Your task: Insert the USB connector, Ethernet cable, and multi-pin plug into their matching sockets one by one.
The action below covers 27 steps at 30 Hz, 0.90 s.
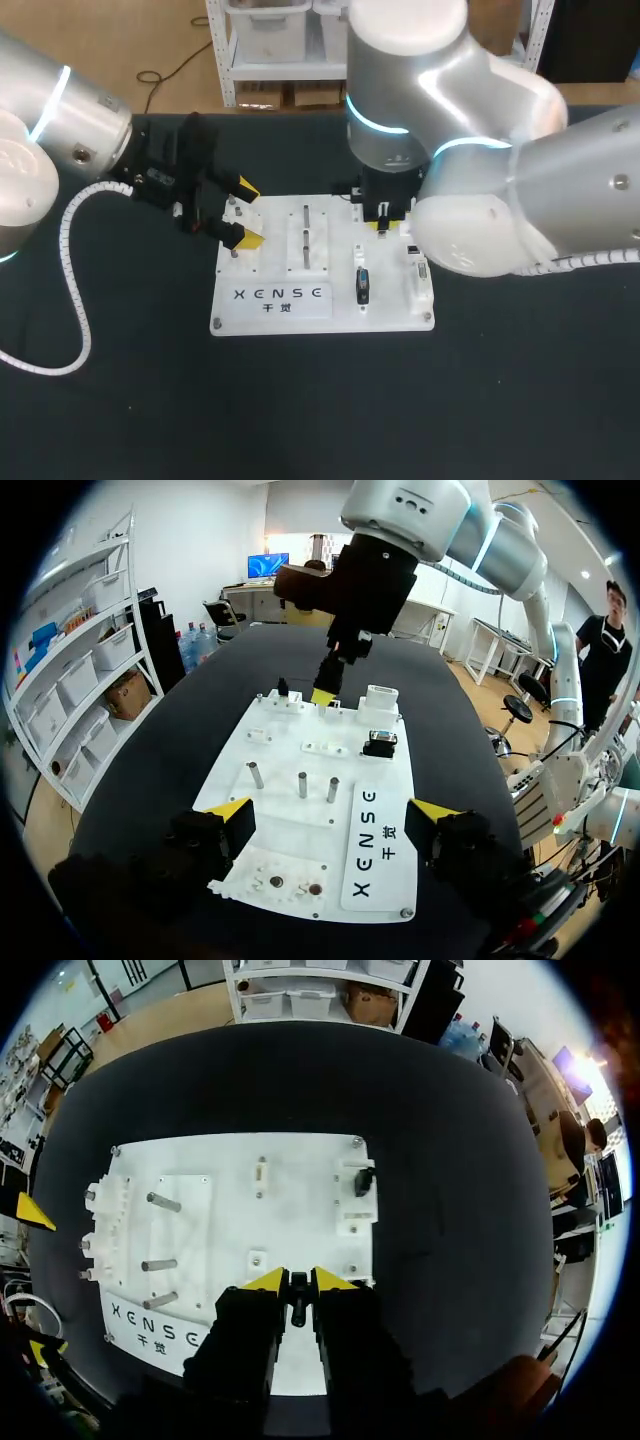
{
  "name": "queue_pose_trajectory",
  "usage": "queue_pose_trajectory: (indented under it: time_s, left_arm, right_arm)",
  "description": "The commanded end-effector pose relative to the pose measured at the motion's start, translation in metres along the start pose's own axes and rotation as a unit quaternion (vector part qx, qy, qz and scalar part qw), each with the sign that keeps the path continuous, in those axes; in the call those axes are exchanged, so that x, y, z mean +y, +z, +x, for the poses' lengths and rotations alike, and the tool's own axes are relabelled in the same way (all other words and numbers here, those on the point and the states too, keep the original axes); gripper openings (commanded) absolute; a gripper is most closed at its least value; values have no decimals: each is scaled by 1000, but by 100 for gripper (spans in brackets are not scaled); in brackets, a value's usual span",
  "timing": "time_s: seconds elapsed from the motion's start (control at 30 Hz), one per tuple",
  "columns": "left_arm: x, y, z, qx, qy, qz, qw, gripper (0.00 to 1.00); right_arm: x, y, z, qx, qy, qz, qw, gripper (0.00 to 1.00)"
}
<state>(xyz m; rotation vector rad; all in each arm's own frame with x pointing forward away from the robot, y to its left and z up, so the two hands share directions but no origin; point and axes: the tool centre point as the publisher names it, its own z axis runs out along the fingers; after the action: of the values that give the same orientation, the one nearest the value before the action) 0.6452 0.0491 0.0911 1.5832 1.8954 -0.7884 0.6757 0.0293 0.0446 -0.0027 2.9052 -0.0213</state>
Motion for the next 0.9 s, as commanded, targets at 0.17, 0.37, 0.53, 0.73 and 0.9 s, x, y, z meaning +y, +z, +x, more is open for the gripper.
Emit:
queue_pose_trajectory:
  time_s: [0.17,0.37,0.53,0.73,0.9]
  left_arm:
    - [1,0,0,1,0,1,1000,100]
    - [1,0,0,1,0,1,1000,100]
    - [1,0,0,1,0,1,1000,100]
    - [1,0,0,1,0,1,1000,100]
    - [1,0,0,1,0,1,1000,100]
  right_arm:
    - [-26,5,10,-9,20,6,1000,0]
    - [-35,10,9,-7,27,14,1000,0]
    - [-39,12,8,-6,33,17,999,0]
    - [-38,13,10,-4,33,16,999,0]
    - [-36,14,11,-1,33,15,999,0]
